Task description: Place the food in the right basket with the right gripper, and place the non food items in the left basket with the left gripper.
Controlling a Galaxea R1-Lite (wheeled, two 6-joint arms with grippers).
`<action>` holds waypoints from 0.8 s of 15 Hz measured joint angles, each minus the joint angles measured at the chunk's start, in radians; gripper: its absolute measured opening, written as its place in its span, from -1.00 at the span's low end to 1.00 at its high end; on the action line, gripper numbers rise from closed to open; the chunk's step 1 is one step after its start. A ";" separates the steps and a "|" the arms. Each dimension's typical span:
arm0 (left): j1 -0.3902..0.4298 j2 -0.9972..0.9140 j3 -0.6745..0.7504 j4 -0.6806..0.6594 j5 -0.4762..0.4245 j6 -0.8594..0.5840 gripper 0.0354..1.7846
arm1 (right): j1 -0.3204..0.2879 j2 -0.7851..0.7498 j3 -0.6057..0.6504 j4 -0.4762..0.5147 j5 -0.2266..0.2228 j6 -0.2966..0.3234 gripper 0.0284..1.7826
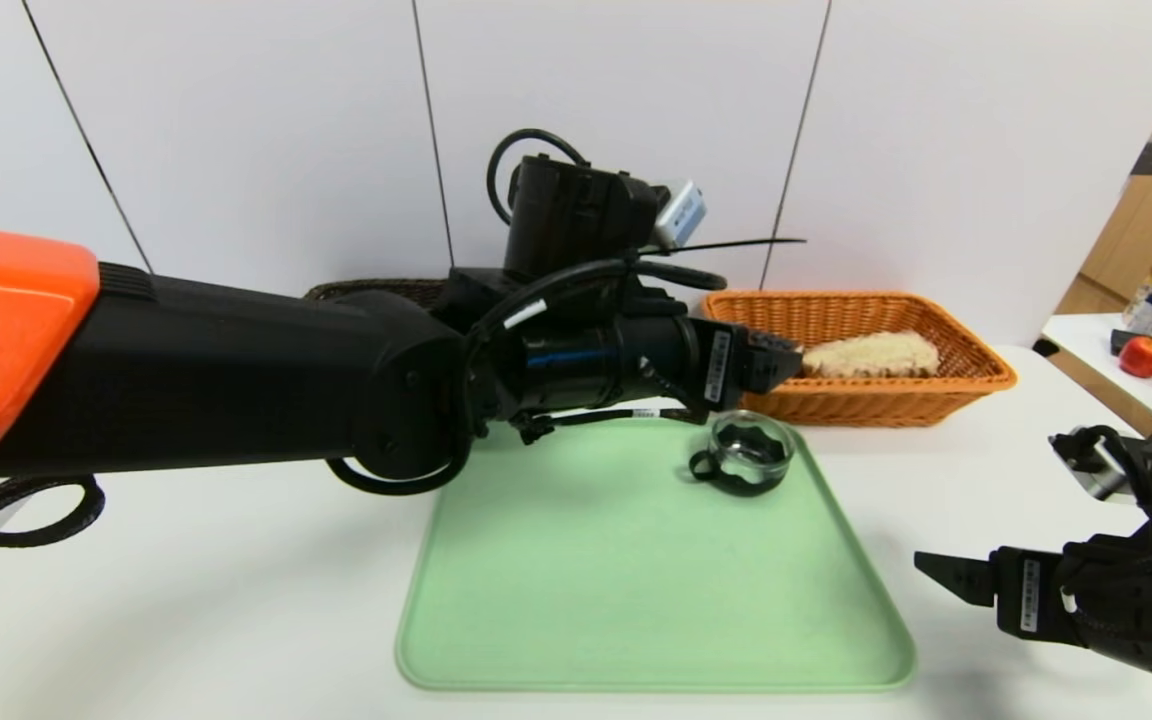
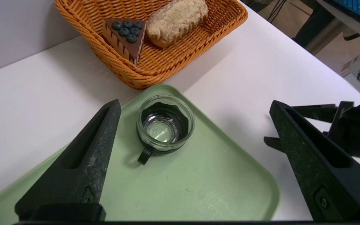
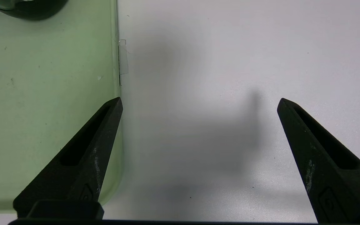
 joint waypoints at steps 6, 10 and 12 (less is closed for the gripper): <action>-0.002 0.121 -0.414 0.503 0.097 -0.073 0.89 | -0.002 0.010 0.010 0.001 0.001 0.003 0.92; -0.007 0.201 -0.454 0.561 0.172 -0.078 0.89 | -0.004 0.019 0.010 0.001 0.001 0.002 0.92; -0.009 0.230 -0.457 0.522 0.205 -0.074 0.89 | -0.005 0.025 0.010 0.001 0.001 0.001 0.92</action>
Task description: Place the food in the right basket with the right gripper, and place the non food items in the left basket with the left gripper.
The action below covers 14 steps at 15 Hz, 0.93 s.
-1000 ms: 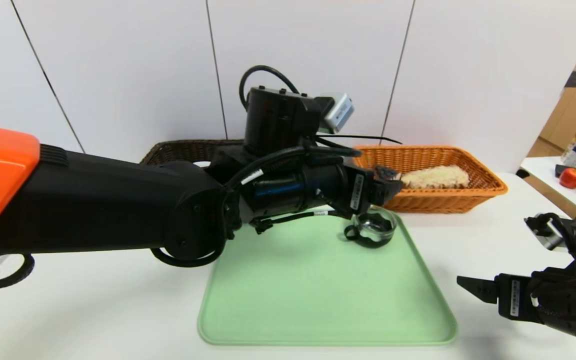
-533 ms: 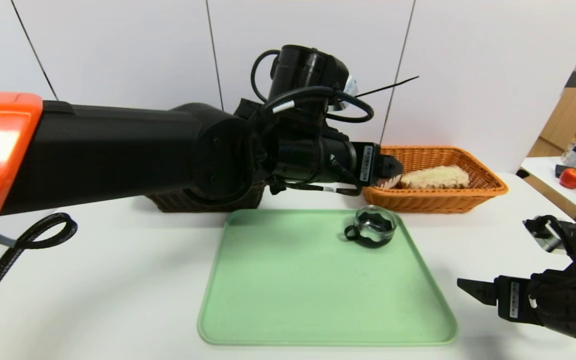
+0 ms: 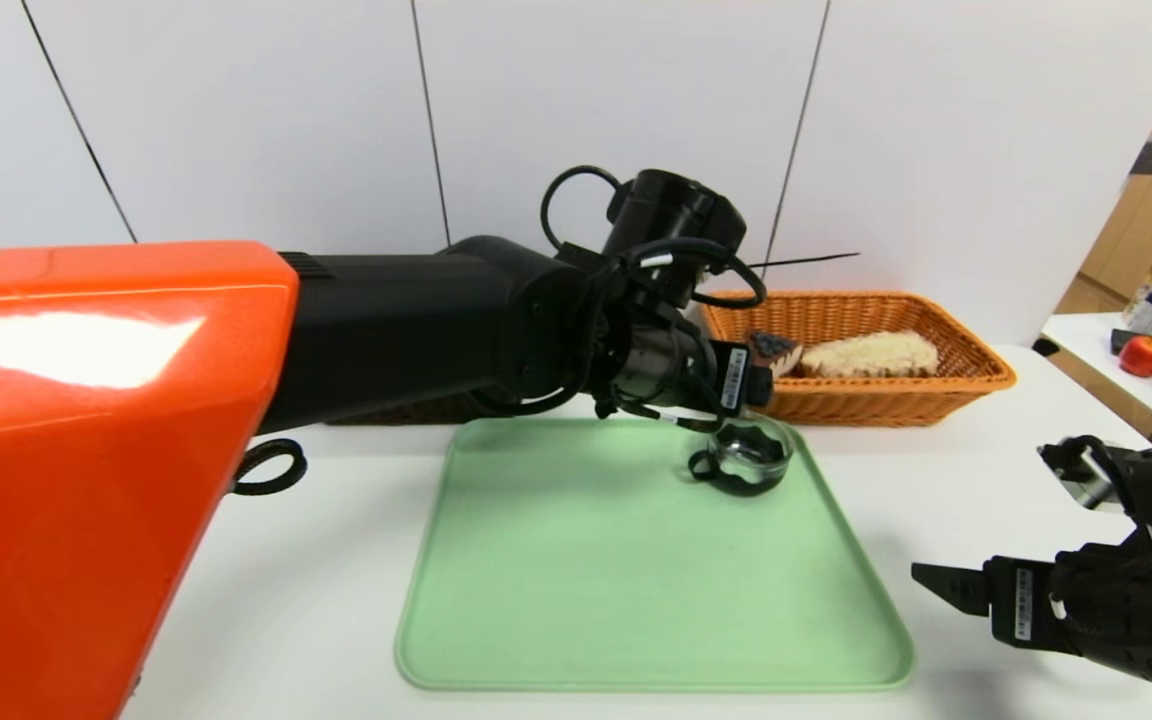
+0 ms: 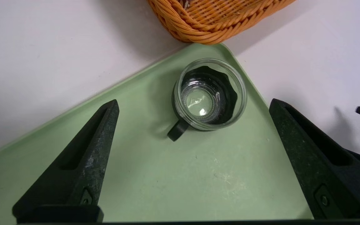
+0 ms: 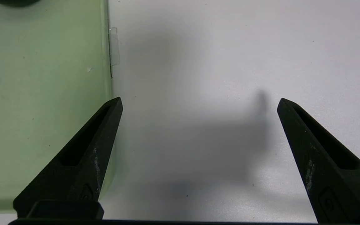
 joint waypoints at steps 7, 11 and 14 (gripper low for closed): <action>-0.016 0.067 0.000 -0.027 0.074 0.066 0.89 | 0.000 0.012 0.009 -0.001 0.000 0.003 0.92; -0.027 0.087 0.000 -0.028 0.094 0.084 0.89 | 0.001 0.013 0.014 -0.001 0.000 0.027 0.92; -0.031 0.098 0.000 -0.056 0.094 0.118 0.89 | 0.002 0.013 0.015 -0.001 0.000 0.027 0.92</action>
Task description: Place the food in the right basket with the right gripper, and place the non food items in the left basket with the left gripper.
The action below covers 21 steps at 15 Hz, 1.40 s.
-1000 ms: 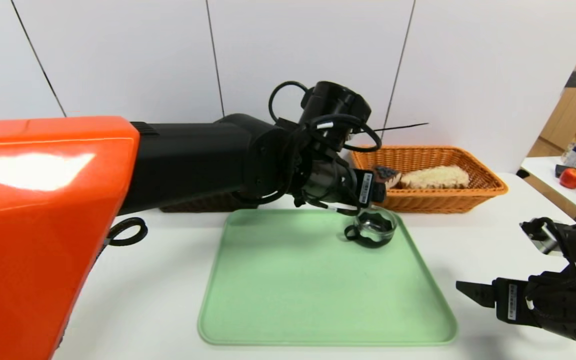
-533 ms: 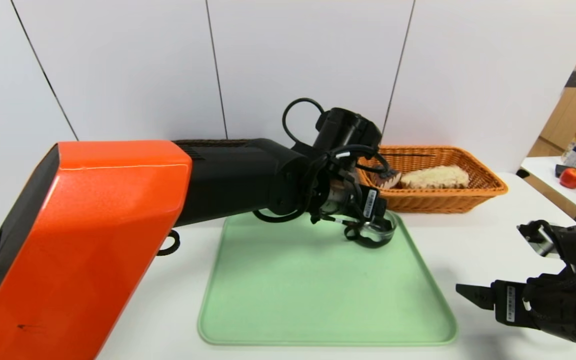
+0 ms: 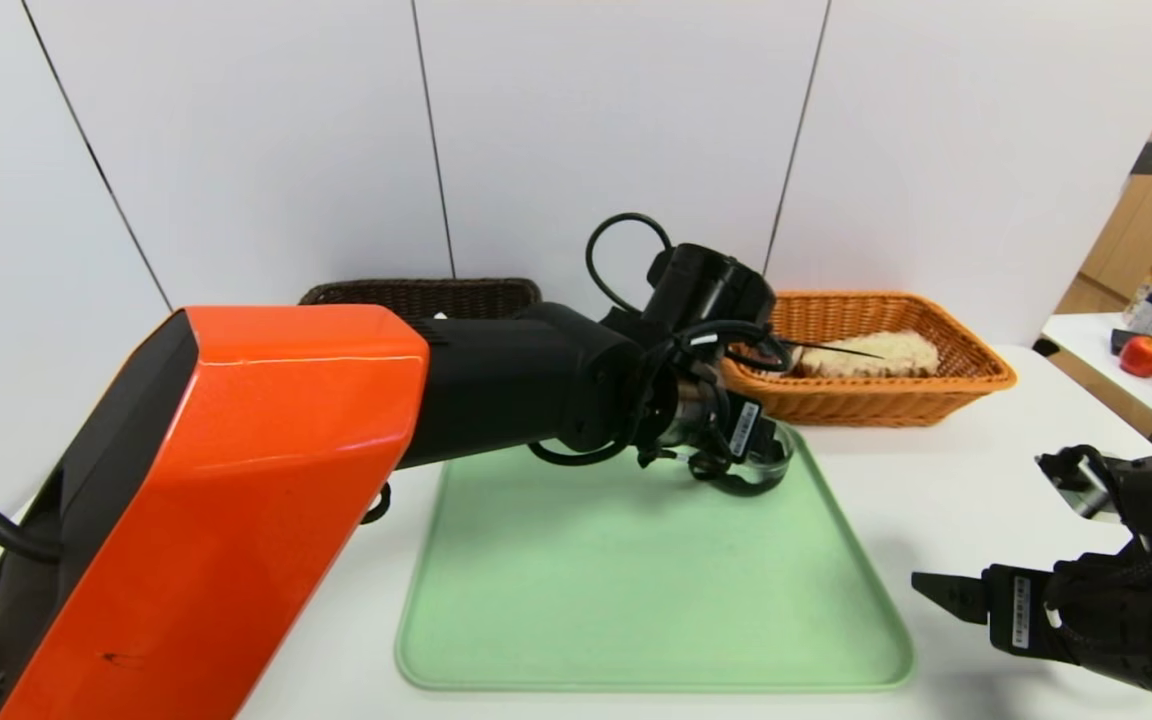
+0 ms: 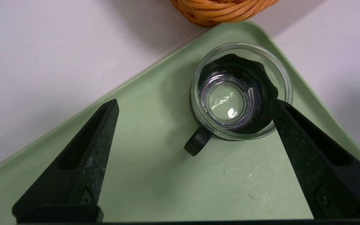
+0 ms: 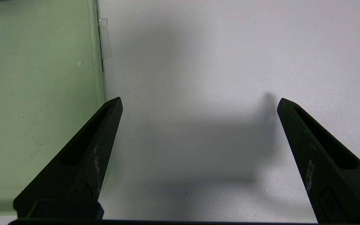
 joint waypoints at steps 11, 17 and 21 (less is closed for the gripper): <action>-0.005 0.036 0.000 -0.004 0.010 0.028 0.89 | 0.001 -0.006 0.019 -0.003 0.000 0.000 0.92; -0.004 0.050 0.000 -0.005 0.010 0.030 0.89 | 0.003 -0.013 0.030 -0.003 0.000 0.000 0.92; -0.004 0.054 0.000 -0.007 0.010 0.047 0.89 | 0.006 -0.021 0.041 -0.003 0.000 0.001 0.92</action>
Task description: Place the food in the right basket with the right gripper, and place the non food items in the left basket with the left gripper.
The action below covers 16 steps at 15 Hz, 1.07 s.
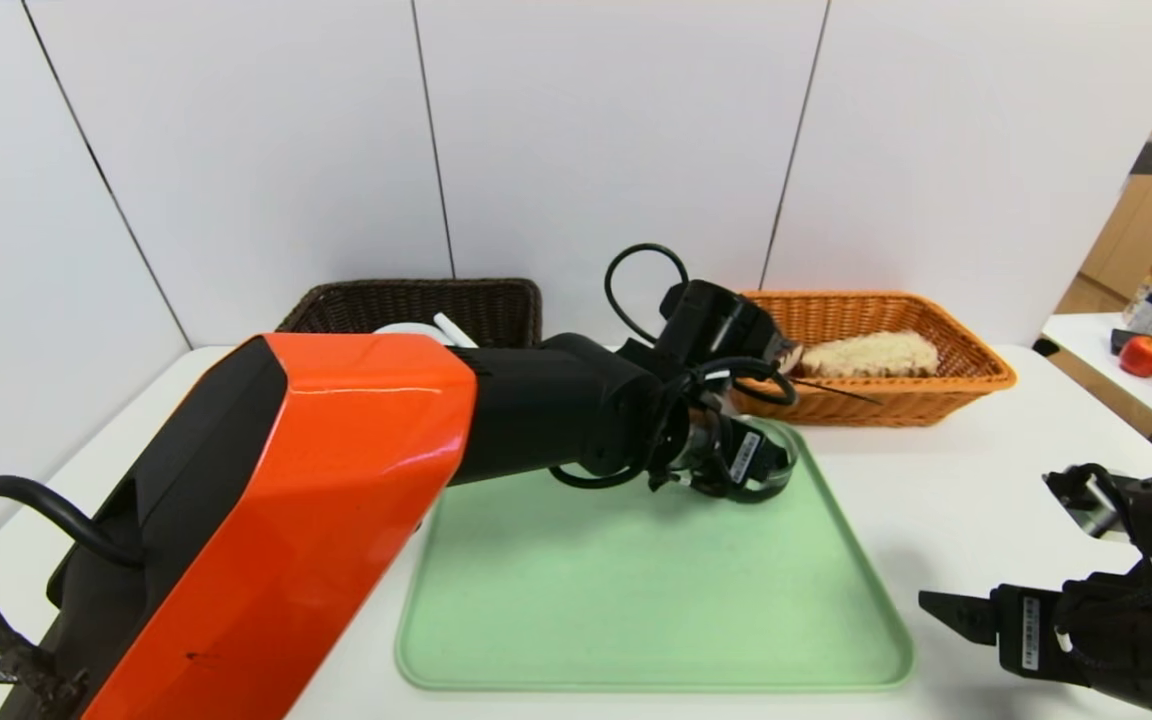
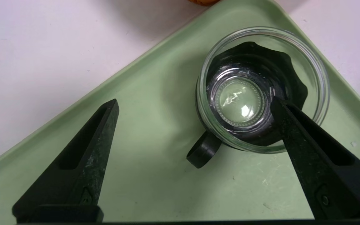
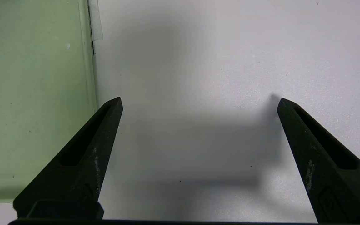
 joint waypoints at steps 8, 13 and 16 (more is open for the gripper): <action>-0.005 -0.013 0.000 0.064 -0.001 0.000 0.89 | 0.003 -0.007 0.007 0.000 0.000 0.004 0.92; -0.013 -0.037 0.000 0.128 -0.007 0.001 0.89 | 0.003 -0.007 0.007 0.000 0.001 0.013 0.92; -0.019 -0.041 0.000 0.130 -0.008 0.000 0.89 | 0.003 -0.007 0.006 0.000 0.001 0.014 0.92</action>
